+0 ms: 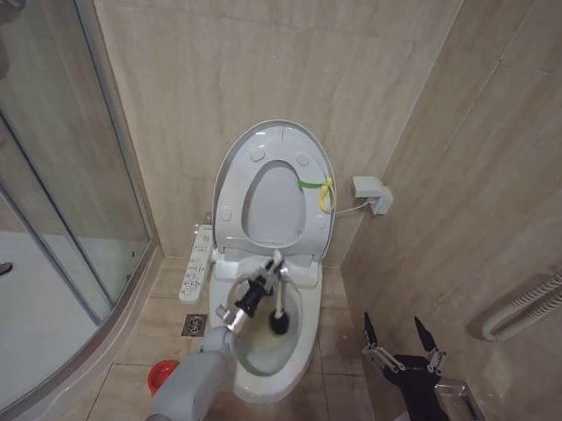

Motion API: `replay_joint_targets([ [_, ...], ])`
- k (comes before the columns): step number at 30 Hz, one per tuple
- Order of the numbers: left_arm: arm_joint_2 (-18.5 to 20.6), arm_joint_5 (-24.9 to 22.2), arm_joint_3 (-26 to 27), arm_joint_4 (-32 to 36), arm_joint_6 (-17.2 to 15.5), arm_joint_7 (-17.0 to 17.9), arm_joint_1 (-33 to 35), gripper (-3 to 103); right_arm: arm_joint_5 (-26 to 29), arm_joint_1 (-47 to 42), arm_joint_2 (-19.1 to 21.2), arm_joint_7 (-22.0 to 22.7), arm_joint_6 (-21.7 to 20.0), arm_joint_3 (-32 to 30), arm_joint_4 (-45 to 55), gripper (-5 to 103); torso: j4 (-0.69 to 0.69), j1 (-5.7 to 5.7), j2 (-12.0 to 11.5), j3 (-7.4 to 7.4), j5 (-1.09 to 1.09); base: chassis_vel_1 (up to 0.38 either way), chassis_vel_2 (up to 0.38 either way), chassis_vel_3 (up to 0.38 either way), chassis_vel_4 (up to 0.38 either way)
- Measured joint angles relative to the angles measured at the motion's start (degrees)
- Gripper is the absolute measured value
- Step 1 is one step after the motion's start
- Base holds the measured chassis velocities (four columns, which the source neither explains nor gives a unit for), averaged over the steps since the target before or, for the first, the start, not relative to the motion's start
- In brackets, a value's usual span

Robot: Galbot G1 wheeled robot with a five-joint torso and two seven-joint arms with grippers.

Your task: Open the toilet lid, clean the toilet bowl with a toilet brush, close the toilet lid, and flush.

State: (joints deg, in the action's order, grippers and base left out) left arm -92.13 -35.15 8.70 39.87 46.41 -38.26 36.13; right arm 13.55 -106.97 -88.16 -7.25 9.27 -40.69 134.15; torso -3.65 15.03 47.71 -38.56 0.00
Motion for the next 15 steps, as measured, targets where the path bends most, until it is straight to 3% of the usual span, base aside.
replay_joint_targets([
  [1, 0.00, 0.00, 0.00, 0.00, 0.00, 0.00, 0.00, 21, 0.00, 0.00, 0.00, 0.00, 0.00, 0.00, 0.00, 100, 0.00, 0.00, 0.00, 0.00, 0.00, 0.000, 0.000, 0.000, 0.000],
  [3, 0.00, -10.82, -2.22, 0.75, -1.76, 1.35, -0.77, 21, 0.00, 0.00, 0.00, 0.00, 0.00, 0.00, 0.00, 100, 0.01, 0.00, 0.00, 0.00, 0.00, 0.000, 0.000, 0.000, 0.000],
  [6, -0.01, -12.41, -3.01, 0.11, -2.44, 1.33, -0.70, 21, 0.00, 0.00, 0.00, 0.00, 0.00, 0.00, 0.00, 100, -0.01, 0.00, 0.00, 0.00, -0.01, 0.000, 0.000, 0.000, 0.000],
  [8, 0.00, -7.02, -2.37, -1.89, -2.05, 0.94, 0.03, 21, 0.00, 0.00, 0.00, 0.00, 0.00, 0.00, 0.00, 100, 0.00, 0.00, 0.00, 0.00, -0.01, 0.000, 0.000, 0.000, 0.000],
  [9, 0.00, -7.02, -2.37, -1.89, -2.05, 0.94, 0.03, 21, 0.00, 0.00, 0.00, 0.00, 0.00, 0.00, 0.00, 100, 0.00, 0.00, 0.00, 0.00, -0.01, 0.000, 0.000, 0.000, 0.000],
  [10, 0.00, -2.97, -1.56, -3.01, -1.08, 0.90, 0.05, 21, 0.00, 0.00, 0.00, 0.00, 0.00, 0.00, 0.00, 100, 0.00, 0.00, 0.00, 0.00, -0.01, 0.000, 0.000, 0.000, 0.000],
  [11, 0.00, -2.97, -1.56, -3.01, -1.08, 0.90, 0.05, 21, 0.00, 0.00, 0.00, 0.00, 0.00, 0.00, 0.00, 100, 0.00, 0.00, 0.00, 0.00, -0.01, 0.000, 0.000, 0.000, 0.000],
  [13, 0.00, 6.00, -0.59, -1.55, 0.17, 3.12, 0.36, 21, 0.00, 0.00, 0.00, 0.00, 0.00, 0.00, 0.00, 100, 0.00, 0.00, 0.00, 0.00, -0.01, 0.000, 0.000, 0.000, 0.000],
  [14, 0.00, 6.00, -0.59, -1.55, 0.17, 3.12, 0.36, 21, 0.00, 0.00, 0.00, 0.00, 0.00, 0.00, 0.00, 100, 0.00, 0.00, 0.00, 0.00, -0.01, 0.000, 0.000, 0.000, 0.000],
  [15, 0.00, 3.05, -1.27, -0.52, 0.19, 3.68, 0.22, 21, 0.00, 0.00, 0.00, 0.00, 0.00, 0.00, 0.00, 100, 0.00, 0.00, 0.00, 0.00, -0.01, 0.000, 0.000, 0.000, 0.000],
])
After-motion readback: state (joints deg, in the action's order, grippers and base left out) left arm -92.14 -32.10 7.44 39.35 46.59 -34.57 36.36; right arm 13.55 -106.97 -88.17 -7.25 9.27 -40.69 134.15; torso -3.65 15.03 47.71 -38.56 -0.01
